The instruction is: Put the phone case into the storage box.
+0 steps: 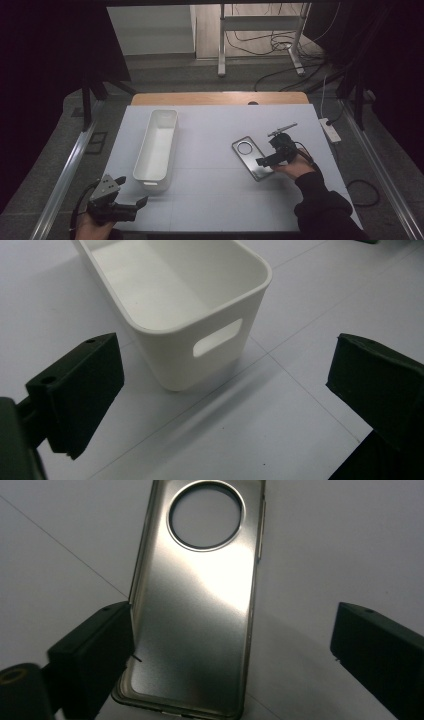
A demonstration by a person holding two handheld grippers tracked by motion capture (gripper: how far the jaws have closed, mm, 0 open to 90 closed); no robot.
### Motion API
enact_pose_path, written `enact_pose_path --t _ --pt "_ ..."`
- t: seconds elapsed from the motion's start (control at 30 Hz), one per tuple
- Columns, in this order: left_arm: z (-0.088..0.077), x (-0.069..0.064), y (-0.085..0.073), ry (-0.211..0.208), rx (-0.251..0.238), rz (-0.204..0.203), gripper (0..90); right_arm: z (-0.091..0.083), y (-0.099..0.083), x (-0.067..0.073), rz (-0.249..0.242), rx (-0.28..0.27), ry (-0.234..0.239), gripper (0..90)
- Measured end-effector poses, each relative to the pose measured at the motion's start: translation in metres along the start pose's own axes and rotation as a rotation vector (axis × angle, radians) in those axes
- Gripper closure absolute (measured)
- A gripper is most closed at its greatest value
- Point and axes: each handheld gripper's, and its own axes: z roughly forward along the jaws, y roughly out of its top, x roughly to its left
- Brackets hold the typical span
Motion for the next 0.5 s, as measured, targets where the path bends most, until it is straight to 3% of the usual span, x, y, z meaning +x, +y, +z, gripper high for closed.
enact_pose_path --t 0.03,0.37,0.5 --pt "0.0 0.0 0.0 0.0 0.0 0.0 2.5 0.0 0.0 0.0 0.0 0.0 0.0 7.8" --pt "0.0 0.0 0.0 0.0 0.001 -0.002 2.5 0.012 0.003 -0.009 -0.031 0.057 -0.042 48.6" --pt "0.0 0.0 0.0 0.001 0.003 0.0 2.5 0.016 0.002 -0.011 -0.038 0.077 -0.027 61.0"
